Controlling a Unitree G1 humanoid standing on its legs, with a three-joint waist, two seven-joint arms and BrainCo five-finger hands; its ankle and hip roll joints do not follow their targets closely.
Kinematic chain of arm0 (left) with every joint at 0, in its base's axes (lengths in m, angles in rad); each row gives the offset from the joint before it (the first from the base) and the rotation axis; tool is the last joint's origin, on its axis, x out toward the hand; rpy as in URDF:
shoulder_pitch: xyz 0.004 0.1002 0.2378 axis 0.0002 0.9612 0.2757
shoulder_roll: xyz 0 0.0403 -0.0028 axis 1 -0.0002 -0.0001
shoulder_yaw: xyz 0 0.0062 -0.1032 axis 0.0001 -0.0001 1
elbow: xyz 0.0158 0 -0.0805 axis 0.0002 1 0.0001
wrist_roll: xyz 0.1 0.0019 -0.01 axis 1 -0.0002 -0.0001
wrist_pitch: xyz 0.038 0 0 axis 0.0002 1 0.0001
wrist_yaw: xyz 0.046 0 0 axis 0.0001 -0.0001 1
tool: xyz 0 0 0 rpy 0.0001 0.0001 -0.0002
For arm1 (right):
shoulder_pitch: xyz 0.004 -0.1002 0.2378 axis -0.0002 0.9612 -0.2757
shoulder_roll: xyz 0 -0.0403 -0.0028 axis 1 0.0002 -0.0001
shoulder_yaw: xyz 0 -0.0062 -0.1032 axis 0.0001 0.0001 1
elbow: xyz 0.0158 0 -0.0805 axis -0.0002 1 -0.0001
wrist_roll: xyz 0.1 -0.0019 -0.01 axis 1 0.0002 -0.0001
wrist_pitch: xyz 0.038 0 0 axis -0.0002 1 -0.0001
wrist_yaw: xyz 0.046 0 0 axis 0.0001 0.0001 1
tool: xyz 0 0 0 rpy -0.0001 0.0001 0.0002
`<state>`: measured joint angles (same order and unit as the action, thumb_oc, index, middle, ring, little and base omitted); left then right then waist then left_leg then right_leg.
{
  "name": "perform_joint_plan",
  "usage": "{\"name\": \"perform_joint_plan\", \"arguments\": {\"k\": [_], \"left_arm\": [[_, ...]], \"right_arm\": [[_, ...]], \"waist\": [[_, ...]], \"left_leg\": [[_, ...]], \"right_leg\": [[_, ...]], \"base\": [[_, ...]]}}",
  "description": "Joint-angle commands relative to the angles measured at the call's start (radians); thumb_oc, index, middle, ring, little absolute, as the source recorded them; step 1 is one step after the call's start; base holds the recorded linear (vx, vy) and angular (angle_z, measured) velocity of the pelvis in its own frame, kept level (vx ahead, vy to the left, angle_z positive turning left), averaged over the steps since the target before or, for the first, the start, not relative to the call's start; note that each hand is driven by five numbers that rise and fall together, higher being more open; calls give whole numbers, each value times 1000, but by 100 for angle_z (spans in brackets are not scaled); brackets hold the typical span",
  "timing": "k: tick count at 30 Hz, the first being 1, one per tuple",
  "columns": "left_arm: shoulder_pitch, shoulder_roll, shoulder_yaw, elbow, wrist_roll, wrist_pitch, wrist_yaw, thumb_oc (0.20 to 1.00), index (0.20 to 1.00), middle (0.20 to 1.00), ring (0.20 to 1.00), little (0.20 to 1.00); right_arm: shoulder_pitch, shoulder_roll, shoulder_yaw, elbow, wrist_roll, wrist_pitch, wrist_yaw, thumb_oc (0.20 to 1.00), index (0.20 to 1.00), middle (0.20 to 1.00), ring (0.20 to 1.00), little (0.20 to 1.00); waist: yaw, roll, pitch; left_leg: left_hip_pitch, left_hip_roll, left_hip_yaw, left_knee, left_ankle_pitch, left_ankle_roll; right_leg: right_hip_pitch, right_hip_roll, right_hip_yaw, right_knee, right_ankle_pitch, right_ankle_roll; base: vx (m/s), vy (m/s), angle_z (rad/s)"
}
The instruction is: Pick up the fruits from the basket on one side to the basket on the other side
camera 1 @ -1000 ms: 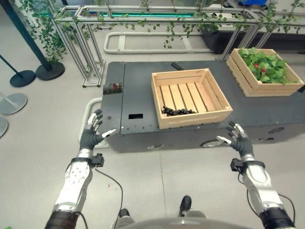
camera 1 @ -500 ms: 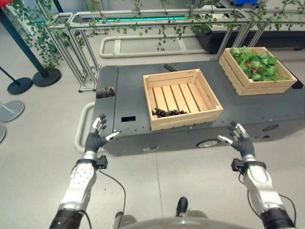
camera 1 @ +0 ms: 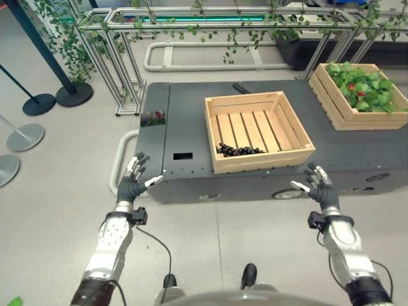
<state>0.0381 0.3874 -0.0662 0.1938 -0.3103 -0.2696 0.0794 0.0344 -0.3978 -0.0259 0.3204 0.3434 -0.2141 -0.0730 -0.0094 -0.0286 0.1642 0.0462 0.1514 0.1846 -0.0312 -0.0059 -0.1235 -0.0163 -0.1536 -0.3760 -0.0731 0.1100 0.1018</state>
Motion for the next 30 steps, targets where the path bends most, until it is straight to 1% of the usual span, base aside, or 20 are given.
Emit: {"name": "perform_joint_plan", "arguments": {"k": [1,8,10,12,15,19,30], "left_arm": [[-22,48,15,-4,-16,-36,3,1000,1000,1000,1000,1000],[-10,40,6,77,-6,-25,11,1000,1000,1000,1000,1000],[-9,29,-4,147,-7,-18,9,1000,1000,1000,1000,1000],[-11,19,-15,237,15,-9,14,1000,1000,1000,1000,1000],[-22,-1,-33,403,76,2,29,1000,1000,1000,1000,1000],[-18,1,-34,429,105,-5,42,1000,1000,1000,1000,1000],[-29,-7,-42,405,95,-16,65,1000,1000,1000,1000,1000]], "right_arm": [[-42,-10,-13,-19,-2,-51,-13,1000,1000,1000,1000,1000],[-53,1,6,35,-16,-46,-23,1000,1000,1000,1000,1000],[-59,-1,31,79,-48,-40,-29,1000,1000,1000,1000,1000],[-66,9,54,126,-47,-39,-25,1000,1000,1000,1000,1000],[-82,27,97,213,-68,-33,-24,1000,1000,1000,1000,1000],[-85,37,101,241,-65,-34,-23,1000,1000,1000,1000,1000],[-90,49,108,280,-64,-34,-40,1000,1000,1000,1000,1000]], "waist": [[0,-35,-24],[4,-37,-29],[5,-37,-30],[5,-36,-30],[7,-32,-28],[6,-30,-30],[3,-27,-31]], "left_leg": [[-59,-30,-15,52,-9,32],[-54,-43,-17,52,-18,42],[-52,-44,-18,53,-19,43],[-50,-45,-19,53,-19,44],[-41,-47,-18,41,-15,45],[-37,-50,-18,30,-12,46],[-34,-55,-19,30,-17,49]], "right_leg": [[6,-19,31,95,-102,39],[10,-29,35,96,-100,46],[12,-31,35,98,-101,46],[15,-32,36,100,-102,46],[20,-32,34,97,-102,48],[21,-36,31,95,-100,51],[23,-39,37,96,-101,52]], "base": [[23,46,-2],[20,33,-1],[0,0,0],[0,0,0],[0,0,0],[0,0,0],[0,0,0]]}}
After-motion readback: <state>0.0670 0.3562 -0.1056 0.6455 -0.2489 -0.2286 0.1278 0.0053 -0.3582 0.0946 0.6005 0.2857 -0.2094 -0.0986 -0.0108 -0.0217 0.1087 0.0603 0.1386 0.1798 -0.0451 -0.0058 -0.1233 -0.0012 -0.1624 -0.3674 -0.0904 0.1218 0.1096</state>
